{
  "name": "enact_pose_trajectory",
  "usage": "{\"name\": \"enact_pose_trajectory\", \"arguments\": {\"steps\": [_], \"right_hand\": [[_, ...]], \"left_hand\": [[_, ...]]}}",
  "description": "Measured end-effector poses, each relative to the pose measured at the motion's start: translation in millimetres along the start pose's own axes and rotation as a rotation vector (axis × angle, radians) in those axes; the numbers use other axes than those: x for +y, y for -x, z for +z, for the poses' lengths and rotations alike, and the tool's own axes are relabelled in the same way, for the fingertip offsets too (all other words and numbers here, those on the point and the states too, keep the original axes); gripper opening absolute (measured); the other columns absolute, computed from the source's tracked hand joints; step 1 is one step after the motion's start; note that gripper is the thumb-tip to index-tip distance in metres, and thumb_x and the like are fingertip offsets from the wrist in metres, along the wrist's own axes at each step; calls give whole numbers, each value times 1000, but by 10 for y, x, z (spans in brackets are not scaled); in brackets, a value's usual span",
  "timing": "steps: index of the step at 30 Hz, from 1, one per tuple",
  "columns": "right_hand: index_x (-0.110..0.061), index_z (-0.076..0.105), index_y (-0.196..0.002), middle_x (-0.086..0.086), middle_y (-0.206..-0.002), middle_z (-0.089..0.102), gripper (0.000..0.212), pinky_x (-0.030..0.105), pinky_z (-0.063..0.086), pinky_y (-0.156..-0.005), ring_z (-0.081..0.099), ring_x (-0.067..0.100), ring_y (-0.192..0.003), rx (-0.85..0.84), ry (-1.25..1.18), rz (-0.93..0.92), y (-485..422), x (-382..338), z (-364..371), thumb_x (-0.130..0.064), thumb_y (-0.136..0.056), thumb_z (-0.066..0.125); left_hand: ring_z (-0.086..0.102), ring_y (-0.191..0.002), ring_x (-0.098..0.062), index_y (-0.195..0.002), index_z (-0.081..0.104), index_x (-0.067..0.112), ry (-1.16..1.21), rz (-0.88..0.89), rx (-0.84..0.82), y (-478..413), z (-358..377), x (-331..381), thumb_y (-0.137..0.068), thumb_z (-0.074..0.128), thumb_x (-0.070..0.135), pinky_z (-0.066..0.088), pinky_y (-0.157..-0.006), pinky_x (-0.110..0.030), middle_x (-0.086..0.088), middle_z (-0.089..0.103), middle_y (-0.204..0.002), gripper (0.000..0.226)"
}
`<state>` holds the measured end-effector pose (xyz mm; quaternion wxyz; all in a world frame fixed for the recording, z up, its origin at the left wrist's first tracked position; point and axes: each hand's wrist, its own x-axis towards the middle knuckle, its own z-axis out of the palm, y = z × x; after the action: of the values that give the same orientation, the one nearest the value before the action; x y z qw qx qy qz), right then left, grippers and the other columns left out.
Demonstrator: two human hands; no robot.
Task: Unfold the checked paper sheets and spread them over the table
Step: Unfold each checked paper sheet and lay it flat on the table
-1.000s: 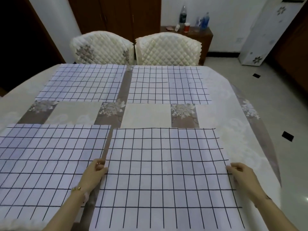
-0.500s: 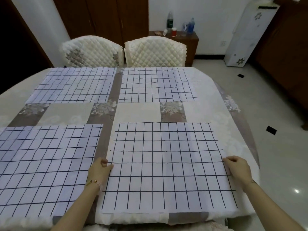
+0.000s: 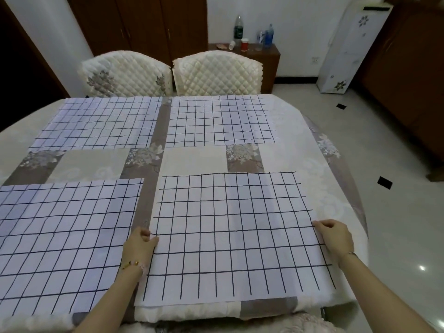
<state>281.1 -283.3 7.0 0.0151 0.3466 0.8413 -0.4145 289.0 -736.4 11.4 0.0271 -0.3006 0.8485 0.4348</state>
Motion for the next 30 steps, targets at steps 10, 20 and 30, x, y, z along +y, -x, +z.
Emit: {"name": "enact_pose_trajectory", "arguments": {"steps": [10, 20, 30], "right_hand": [[-11, 63, -106, 3, -97, 53, 19, 32, 41, -74, 55, 28, -95, 168, 147, -314, 284, -230, 266, -15, -89, 55], [-13, 67, -117, 3, -127, 63, 35, 35, 47, -101, 58, 22, -119, -214, 469, -882, 452, -359, 878, -22, -92, 45], [-11, 36, -144, 5, -154, 32, 47, 48, 33, -109, 30, 25, -140, -215, 714, -651, -548, -648, 741, -22, -98, 36]], "left_hand": [[59, -92, -36, -97, 68, 4, -547, 563, 122, 204, 256, 168, -74, 68, 1, 51, -72, -43, -16, 66, -97, 23], [44, -127, -21, -127, 56, 20, -801, 896, -246, 509, 1041, 45, -95, 27, 40, 19, -112, -39, -1, 57, -133, 47], [31, -131, -16, -136, 41, 24, -842, 798, -358, 491, 982, 69, -98, 7, 47, 6, -111, -34, 2, 51, -139, 56]]}}
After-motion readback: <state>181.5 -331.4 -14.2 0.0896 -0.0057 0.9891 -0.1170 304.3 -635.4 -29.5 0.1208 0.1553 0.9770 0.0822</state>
